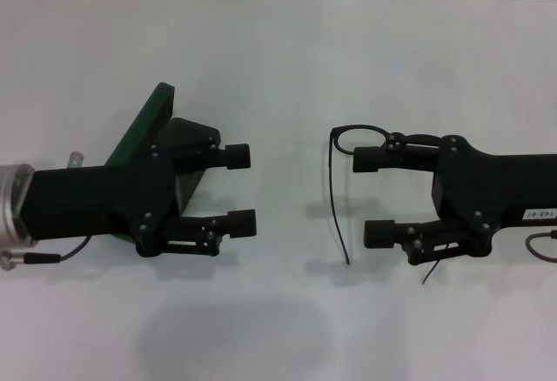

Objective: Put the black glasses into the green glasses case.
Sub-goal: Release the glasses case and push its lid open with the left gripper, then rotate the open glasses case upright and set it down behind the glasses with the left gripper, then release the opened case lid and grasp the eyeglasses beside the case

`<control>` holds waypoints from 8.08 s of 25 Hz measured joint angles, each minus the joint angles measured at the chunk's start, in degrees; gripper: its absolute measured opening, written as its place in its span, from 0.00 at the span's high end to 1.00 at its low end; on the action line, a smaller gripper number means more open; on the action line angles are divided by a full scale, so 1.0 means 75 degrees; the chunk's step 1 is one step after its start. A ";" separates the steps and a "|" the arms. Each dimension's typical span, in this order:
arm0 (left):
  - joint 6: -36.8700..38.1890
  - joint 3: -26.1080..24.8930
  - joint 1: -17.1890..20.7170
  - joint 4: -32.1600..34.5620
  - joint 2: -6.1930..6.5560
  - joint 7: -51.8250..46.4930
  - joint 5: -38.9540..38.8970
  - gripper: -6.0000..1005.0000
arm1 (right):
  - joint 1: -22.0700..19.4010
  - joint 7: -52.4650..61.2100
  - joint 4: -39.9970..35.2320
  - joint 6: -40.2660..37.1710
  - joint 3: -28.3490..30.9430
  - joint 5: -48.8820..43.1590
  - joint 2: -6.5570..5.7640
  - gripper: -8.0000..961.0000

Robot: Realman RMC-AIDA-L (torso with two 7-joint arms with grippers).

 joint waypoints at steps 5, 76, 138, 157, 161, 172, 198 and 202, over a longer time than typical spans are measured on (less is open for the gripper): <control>0.0000 0.0000 0.0004 0.0000 -0.0011 0.0000 -0.0001 0.15 | -0.0001 -0.0026 0.0000 0.0005 0.0005 -0.0003 0.0037 0.11; -0.2290 0.0067 -0.1523 0.5782 -0.0869 -0.8781 0.8898 0.73 | -0.0403 -0.0666 0.0286 -0.0081 0.0498 -0.0056 0.0361 0.11; -0.5586 0.4430 -0.2833 0.5309 -0.0966 -0.5861 0.7654 0.57 | -0.0627 -0.0422 0.0284 -0.0379 0.0869 -0.1600 0.0261 0.27; -0.5436 0.1895 0.1842 0.7007 -0.0960 -0.3233 -0.0158 0.66 | 0.1671 0.4276 -0.3350 0.1102 0.1475 -0.7433 -0.0138 0.30; -0.4973 0.1795 0.2211 0.6398 -0.0951 -0.2469 -0.0763 0.73 | 0.2674 0.4755 -0.3192 0.0804 0.1479 -0.8675 0.0018 0.31; -0.3395 0.0852 0.2075 0.4189 -0.0927 -0.1425 -0.1938 0.79 | 0.3850 0.4849 -0.2574 0.1250 0.0914 -1.0541 0.0672 0.33; -0.2150 0.0422 0.2018 0.2045 -0.0931 0.0046 -0.2112 0.83 | 0.4227 0.4880 -0.1443 0.2560 -0.0684 -0.9755 0.0726 0.43; -0.2121 0.0389 0.2003 0.1972 -0.0921 0.0053 -0.2191 0.84 | 0.4219 0.4882 -0.1424 0.2493 -0.0694 -0.9708 0.0726 0.61</control>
